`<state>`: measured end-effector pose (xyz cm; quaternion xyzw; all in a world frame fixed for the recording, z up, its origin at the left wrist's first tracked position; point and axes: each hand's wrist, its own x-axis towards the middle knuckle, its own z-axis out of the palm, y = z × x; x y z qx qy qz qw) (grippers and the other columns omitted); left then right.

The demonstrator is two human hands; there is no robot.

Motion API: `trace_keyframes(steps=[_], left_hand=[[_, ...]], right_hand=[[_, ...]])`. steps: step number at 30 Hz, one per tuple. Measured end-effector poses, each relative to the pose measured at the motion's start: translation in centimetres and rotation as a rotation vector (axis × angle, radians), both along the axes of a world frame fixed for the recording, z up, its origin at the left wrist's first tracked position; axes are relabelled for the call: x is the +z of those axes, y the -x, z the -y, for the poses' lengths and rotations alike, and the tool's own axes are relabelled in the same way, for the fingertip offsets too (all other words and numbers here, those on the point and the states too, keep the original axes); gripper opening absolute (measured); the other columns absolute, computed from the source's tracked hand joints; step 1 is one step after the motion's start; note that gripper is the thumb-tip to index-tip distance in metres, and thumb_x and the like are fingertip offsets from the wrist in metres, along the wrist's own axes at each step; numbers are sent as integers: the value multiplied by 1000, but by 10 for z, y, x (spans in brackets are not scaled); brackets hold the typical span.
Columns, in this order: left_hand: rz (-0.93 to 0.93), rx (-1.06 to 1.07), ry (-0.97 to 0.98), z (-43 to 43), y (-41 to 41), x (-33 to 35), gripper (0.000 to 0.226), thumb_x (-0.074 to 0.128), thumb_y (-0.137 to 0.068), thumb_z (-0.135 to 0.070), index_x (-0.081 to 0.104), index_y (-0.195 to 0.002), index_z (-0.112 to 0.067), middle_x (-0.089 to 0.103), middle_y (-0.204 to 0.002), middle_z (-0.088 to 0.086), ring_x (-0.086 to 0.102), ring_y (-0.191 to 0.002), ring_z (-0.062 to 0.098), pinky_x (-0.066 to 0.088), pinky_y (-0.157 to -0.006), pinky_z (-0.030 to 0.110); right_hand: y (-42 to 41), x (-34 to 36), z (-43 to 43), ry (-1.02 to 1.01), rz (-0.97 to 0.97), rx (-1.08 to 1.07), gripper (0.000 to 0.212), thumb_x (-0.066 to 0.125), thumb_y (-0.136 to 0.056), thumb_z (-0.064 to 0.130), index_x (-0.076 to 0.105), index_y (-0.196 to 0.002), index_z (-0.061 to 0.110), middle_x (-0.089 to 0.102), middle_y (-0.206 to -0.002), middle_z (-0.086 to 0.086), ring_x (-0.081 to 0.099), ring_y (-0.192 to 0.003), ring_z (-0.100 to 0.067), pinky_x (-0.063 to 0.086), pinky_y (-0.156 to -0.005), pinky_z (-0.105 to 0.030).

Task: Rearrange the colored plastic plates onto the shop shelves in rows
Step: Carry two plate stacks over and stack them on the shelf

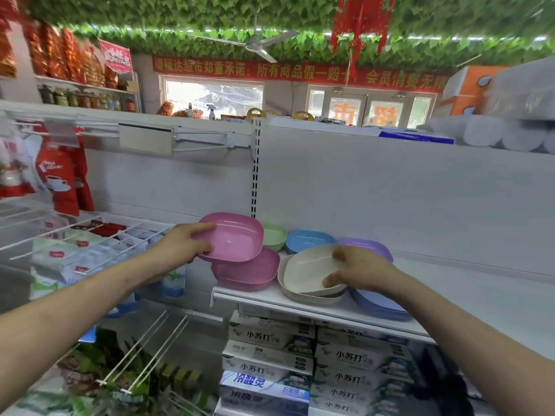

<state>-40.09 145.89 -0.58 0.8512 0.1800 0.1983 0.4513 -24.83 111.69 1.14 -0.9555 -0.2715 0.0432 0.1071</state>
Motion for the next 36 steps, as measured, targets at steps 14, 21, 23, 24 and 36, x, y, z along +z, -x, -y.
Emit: trace_keyframes(steps=[14,21,23,24,36], left_hand=[[-25,-10,-11,-13,-7,-10,56,68,-94,-16,55,-147,-31,54,-133,0,58,-79,17,48,-66,24],[-89,-74,-12,-8,-17,-10,57,72,-91,-16,57,-145,-28,60,-128,0,55,-80,16,46,-62,25],[-137,-105,-71,-3,-18,-7,58,73,-91,-20,56,-146,-29,55,-139,-1,57,-93,14,51,-79,27],[-170,-121,-109,-1,-18,-6,59,74,-91,-23,56,-147,-29,53,-144,-2,57,-104,14,49,-94,30],[-416,-237,-424,14,-30,-11,63,73,-89,-46,55,-148,-29,51,-152,-2,52,-119,13,40,-105,29]], right_hand=[[14,5,-16,387,123,18,64,56,-79,84,66,-129,45,67,-125,12,62,-113,-16,53,-96,-39],[2,0,-7,196,24,-13,75,57,-76,87,61,-137,44,62,-137,19,59,-122,-13,50,-101,-38],[-2,-3,-2,86,23,-37,77,55,-74,88,62,-136,44,64,-136,18,60,-121,-14,50,-102,-39],[-2,-3,0,34,34,-55,72,55,-76,87,64,-133,44,66,-134,16,61,-120,-14,51,-101,-40],[-9,-16,26,-176,151,-189,68,46,-86,81,56,-139,39,67,-134,10,63,-115,-21,52,-93,-42]])
